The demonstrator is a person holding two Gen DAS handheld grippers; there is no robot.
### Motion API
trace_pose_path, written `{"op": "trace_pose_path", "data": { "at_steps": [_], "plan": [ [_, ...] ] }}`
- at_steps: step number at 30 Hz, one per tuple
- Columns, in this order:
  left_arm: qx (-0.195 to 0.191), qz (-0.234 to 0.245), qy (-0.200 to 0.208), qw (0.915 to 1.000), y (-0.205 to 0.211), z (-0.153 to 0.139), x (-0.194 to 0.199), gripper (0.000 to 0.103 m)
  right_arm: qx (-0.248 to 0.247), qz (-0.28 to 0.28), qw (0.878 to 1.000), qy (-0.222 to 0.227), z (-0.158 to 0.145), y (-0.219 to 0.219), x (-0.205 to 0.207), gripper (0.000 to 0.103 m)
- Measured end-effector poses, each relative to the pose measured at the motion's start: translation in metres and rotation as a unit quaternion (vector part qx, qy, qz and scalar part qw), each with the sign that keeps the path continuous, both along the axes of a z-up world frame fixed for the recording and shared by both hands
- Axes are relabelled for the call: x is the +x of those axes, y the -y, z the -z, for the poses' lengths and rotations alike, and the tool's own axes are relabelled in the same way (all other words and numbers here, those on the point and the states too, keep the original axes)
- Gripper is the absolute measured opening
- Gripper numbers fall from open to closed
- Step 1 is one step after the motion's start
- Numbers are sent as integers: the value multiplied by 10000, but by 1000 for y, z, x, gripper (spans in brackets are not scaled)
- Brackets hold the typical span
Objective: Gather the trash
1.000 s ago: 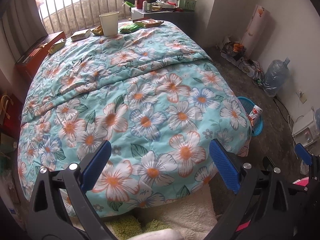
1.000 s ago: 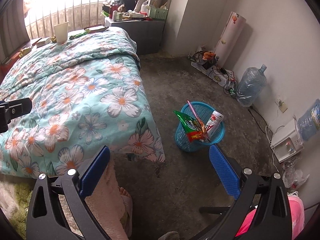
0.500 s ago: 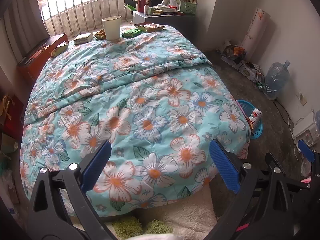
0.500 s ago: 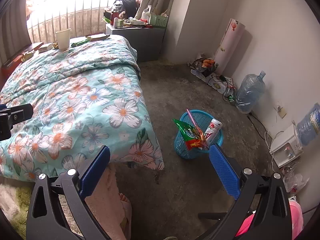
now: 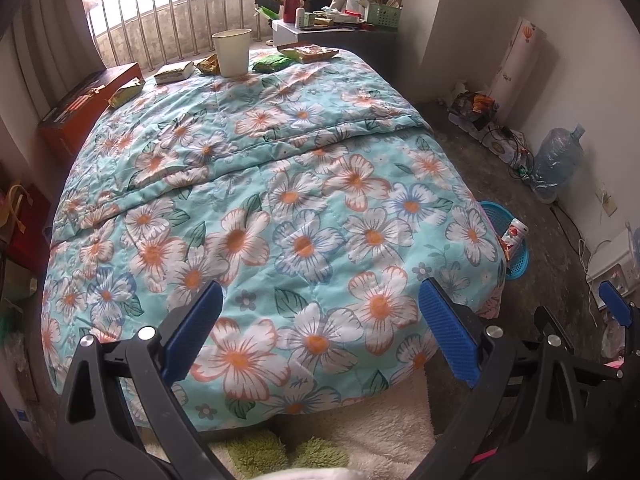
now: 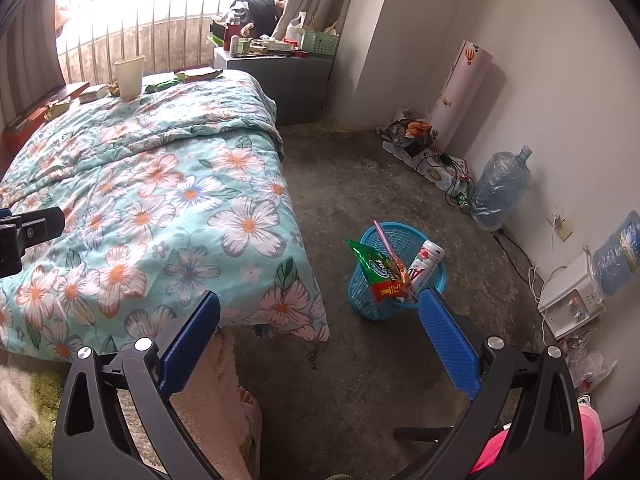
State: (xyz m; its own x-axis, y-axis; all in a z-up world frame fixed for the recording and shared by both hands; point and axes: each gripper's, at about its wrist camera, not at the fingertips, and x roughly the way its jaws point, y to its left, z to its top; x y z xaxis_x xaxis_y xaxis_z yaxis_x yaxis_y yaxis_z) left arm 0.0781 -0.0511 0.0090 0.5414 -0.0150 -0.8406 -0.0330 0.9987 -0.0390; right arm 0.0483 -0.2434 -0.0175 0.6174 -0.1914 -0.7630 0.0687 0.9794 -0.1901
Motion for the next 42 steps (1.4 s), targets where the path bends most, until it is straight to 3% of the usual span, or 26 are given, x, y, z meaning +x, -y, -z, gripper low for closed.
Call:
{"op": "trace_pose_path", "data": {
  "at_steps": [42],
  "plan": [
    [-6, 4, -3, 10000, -1, 0, 0, 94, -25, -41, 10000, -1, -3, -3, 1, 97]
  ]
}}
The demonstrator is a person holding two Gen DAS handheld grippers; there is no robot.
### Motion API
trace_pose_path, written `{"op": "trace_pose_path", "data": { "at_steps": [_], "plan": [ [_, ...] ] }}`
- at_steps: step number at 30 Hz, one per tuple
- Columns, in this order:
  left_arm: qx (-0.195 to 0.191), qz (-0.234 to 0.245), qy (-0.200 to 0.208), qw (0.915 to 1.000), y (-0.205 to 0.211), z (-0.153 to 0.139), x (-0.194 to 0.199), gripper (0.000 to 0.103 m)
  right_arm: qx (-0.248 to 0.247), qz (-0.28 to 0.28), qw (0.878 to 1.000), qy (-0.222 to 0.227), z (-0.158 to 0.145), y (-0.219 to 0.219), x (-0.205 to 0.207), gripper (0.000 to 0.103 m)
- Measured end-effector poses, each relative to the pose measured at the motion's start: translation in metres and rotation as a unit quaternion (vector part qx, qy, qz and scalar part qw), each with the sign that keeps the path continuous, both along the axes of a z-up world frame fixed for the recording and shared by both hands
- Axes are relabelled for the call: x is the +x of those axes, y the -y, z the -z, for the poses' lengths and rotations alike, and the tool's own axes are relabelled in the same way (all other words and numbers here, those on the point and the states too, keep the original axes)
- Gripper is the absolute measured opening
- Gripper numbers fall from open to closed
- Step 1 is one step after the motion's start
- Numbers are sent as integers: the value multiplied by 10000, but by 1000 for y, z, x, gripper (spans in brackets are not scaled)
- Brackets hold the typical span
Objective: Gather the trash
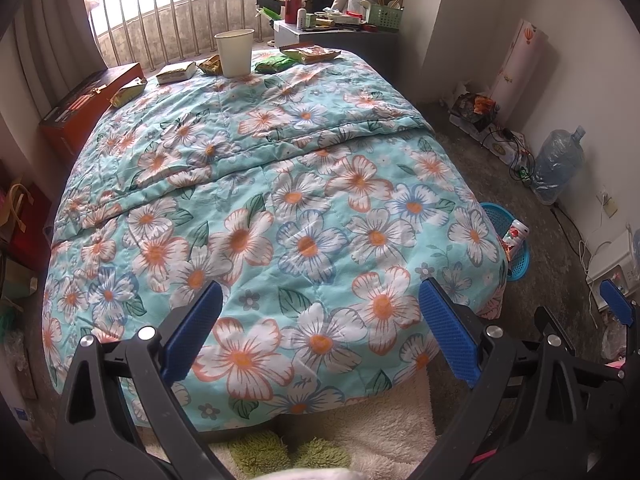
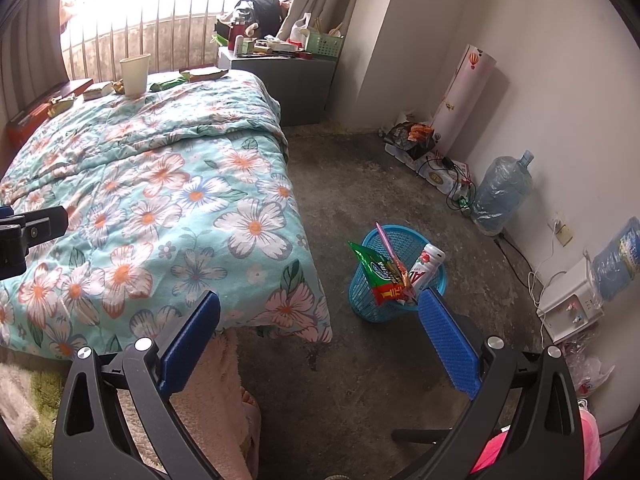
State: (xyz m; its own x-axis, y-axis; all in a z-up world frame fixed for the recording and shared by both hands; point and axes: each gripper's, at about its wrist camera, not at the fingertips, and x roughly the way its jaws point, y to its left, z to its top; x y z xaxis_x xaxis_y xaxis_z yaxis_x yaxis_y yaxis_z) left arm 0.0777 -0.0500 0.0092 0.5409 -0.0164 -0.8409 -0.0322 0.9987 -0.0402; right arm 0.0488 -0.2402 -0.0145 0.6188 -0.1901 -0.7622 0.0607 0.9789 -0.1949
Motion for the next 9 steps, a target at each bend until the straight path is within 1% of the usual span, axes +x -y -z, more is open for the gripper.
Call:
{"op": "trace_pose_path", "data": {
  "at_steps": [9],
  "plan": [
    [-5, -4, 6, 10000, -1, -1, 0, 94, 7, -5, 10000, 0, 1, 1, 0, 97]
  ]
}}
